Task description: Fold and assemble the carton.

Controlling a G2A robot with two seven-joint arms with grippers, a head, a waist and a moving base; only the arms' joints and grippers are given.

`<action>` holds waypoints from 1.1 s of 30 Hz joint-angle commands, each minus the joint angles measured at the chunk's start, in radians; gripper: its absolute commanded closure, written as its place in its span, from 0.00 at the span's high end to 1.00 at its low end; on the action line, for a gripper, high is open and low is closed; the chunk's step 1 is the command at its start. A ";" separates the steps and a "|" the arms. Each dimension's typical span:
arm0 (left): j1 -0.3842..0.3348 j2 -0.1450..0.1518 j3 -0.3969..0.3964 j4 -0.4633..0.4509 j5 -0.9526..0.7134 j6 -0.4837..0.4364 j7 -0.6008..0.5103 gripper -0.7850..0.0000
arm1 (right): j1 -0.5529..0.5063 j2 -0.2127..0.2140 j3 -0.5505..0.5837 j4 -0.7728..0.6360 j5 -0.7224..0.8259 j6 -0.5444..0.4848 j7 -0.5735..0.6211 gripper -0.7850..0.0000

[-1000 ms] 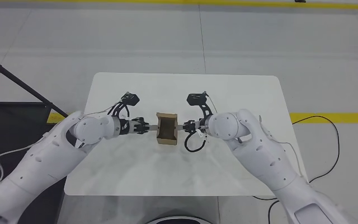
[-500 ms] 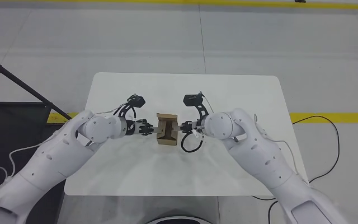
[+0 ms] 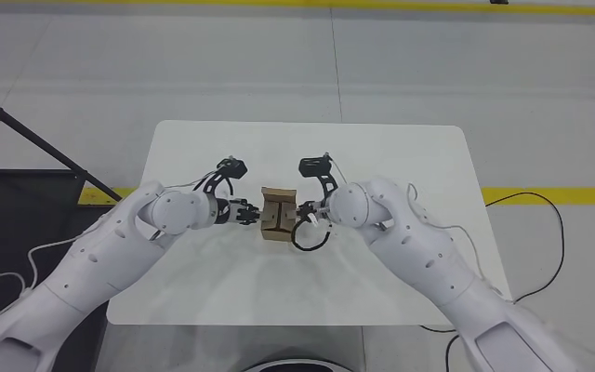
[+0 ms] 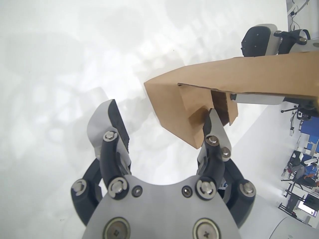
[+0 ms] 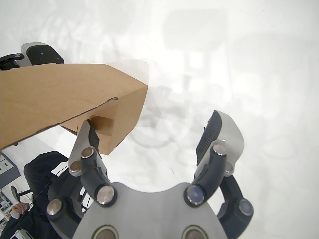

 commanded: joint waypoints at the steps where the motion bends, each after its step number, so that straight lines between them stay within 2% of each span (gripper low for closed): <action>1: 0.000 -0.004 -0.001 -0.001 0.006 0.008 -0.004 0.85 | 0.006 -0.006 -0.007 0.005 -0.005 0.007 0.000 1.00; 15: 0.003 -0.028 -0.012 0.006 0.039 0.036 -0.035 0.84 | 0.036 -0.045 -0.054 0.040 -0.081 0.102 0.026 1.00; 22: 0.003 -0.039 -0.017 0.012 0.054 0.044 -0.052 0.85 | 0.045 -0.062 -0.067 0.058 -0.107 0.120 0.035 1.00; 25: 0.004 -0.044 -0.020 0.015 0.056 0.047 -0.061 0.90 | 0.047 -0.068 -0.067 0.065 -0.113 0.120 0.038 1.00; 33: 0.004 -0.057 -0.024 0.025 0.070 0.050 -0.075 0.89 | 0.049 -0.081 -0.065 0.083 -0.137 0.126 0.050 1.00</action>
